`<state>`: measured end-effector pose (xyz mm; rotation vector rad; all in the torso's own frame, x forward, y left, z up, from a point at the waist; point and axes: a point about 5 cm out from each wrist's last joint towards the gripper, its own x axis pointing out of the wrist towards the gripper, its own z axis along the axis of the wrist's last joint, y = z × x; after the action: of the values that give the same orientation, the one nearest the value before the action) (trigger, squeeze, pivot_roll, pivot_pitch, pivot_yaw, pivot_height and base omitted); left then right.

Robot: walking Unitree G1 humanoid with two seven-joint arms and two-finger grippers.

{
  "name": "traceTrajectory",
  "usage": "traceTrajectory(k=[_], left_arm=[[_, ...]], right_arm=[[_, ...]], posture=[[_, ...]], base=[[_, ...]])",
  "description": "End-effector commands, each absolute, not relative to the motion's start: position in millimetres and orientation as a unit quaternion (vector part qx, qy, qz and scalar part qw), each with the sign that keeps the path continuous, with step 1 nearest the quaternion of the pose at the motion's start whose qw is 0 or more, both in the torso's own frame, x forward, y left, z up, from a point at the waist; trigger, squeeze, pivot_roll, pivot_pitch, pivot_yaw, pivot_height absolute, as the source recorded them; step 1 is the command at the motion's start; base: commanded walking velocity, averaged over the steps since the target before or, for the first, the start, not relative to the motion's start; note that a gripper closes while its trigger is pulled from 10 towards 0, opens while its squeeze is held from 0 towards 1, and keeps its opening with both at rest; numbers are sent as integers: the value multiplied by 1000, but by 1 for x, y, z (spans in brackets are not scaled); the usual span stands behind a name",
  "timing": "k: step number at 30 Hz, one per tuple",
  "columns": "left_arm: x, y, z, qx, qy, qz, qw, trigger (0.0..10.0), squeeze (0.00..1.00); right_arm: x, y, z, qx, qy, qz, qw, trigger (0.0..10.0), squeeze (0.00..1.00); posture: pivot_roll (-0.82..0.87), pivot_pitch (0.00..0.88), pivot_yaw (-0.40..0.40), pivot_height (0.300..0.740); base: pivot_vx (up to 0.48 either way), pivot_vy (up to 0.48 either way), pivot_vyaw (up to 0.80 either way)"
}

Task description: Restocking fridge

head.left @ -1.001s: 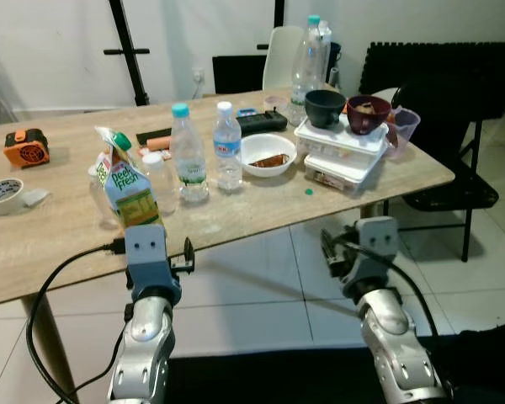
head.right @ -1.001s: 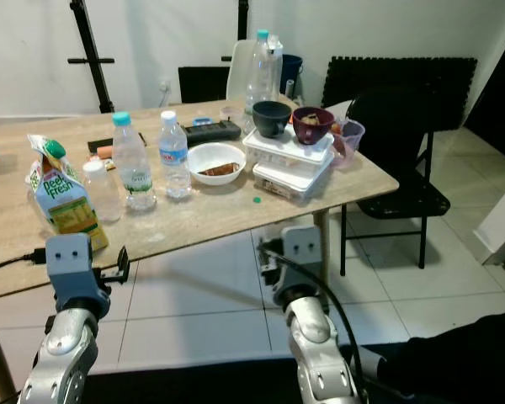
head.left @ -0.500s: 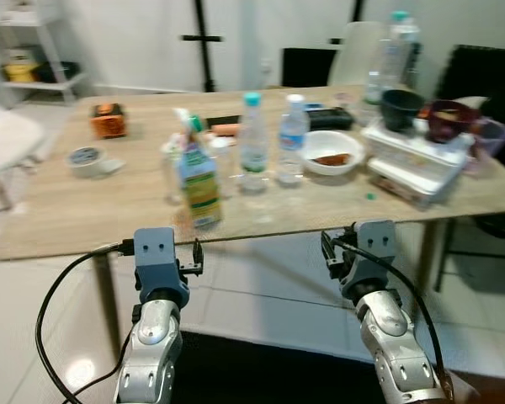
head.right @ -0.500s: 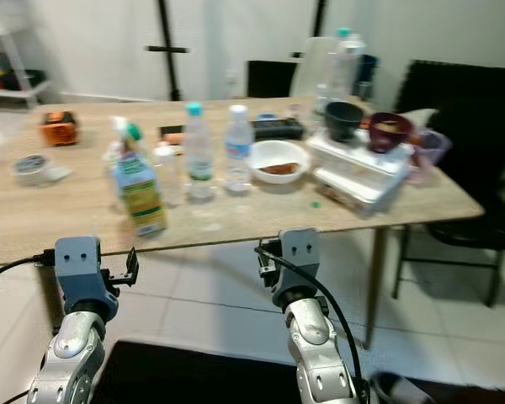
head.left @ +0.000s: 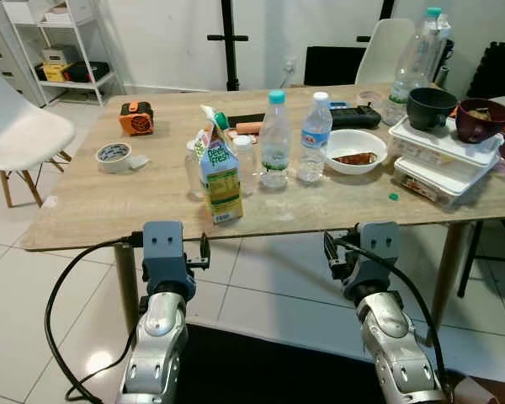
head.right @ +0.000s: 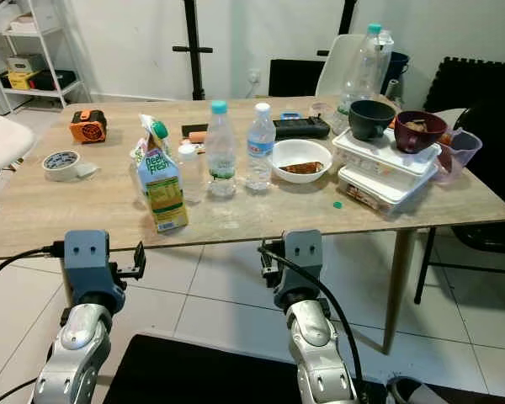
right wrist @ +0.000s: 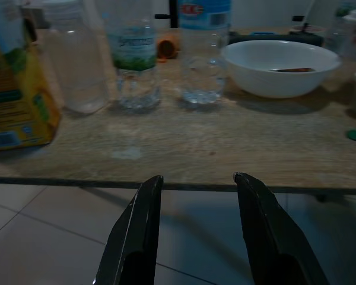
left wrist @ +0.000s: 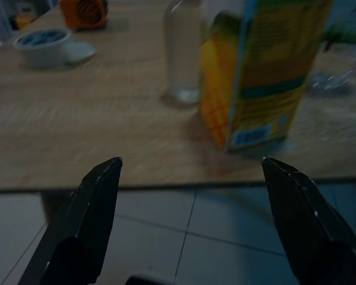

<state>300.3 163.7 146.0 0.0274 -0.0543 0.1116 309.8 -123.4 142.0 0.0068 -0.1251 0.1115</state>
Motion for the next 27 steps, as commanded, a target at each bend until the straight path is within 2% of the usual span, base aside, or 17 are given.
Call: traceTrajectory(k=[1,15,17,21,26,27], left_arm=[[300,166,150,27,-33,54,998,10000,0],[317,175,198,-9,-106,73,992,10000,0],[326,182,219,-34,-125,49,990,10000,0],[321,188,236,-5,-119,-12,993,10000,0],[311,203,240,16,-117,3,993,10000,0],[311,201,241,18,-120,-2,993,10000,47]], right_arm=[[309,-126,147,12,-72,45,996,10000,0],[312,-122,197,13,-153,55,987,10000,0],[313,-123,215,14,-180,54,982,10000,0],[313,-126,226,14,-196,49,979,10000,0],[312,-129,221,14,-184,42,982,10000,0],[312,-129,219,16,-180,41,983,10000,0]], posture=[[-86,108,22,740],[-111,116,5,740],[-118,114,7,740],[-122,117,14,740],[-108,124,11,740],[-105,123,9,740]], base=[[0,0,0],[0,0,0],[0,0,0],[0,0,0],[0,0,0],[0,0,0]])
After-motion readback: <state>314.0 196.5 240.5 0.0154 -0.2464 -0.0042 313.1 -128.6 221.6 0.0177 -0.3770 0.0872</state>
